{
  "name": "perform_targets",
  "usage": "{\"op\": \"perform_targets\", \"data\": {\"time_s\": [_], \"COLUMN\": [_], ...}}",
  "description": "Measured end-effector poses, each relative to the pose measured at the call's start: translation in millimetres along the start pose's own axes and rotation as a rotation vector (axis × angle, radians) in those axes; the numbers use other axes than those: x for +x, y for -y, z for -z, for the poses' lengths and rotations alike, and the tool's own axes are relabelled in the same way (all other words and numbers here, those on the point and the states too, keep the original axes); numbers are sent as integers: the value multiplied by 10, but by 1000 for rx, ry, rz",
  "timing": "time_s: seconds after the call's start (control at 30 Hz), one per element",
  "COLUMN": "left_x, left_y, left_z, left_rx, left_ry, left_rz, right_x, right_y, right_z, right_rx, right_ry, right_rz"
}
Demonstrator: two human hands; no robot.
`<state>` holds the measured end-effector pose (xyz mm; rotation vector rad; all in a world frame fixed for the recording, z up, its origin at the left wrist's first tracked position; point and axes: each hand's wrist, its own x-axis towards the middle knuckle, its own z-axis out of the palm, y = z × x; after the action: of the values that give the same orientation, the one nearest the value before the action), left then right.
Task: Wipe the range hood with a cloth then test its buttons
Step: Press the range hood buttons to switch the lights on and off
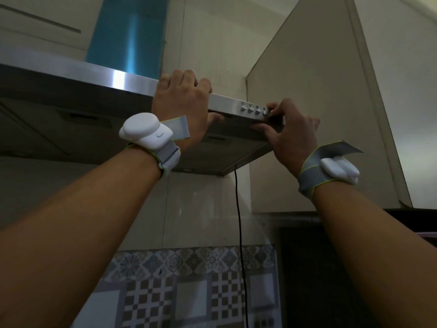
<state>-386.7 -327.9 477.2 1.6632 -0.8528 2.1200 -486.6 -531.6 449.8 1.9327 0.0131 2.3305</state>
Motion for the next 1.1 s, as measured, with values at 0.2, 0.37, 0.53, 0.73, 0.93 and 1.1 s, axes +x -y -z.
{"op": "perform_targets", "data": {"time_s": [0.2,0.37,0.53,0.73,0.93,1.1], "left_x": [-1,-2,-3,-1,-2,-8], "left_y": [-15,-17,-17,-20,-10,-12], "left_z": [15,30,32,21,23,33], "left_rx": [4,3,-1,7,13,3], "left_ry": [18,20,21,16,21,24], "left_rz": [13,16,16,18,18,19], "right_x": [3,-1,6,4,-12,-8], "right_y": [6,14,13,20,22,41], "right_z": [-10,1,-12,-4,-9,-9], "right_rx": [4,5,4,9,5,5], "right_ry": [-6,-5,-6,-5,-12,-12], "right_rz": [-3,-6,-14,-14,-21,-26]}}
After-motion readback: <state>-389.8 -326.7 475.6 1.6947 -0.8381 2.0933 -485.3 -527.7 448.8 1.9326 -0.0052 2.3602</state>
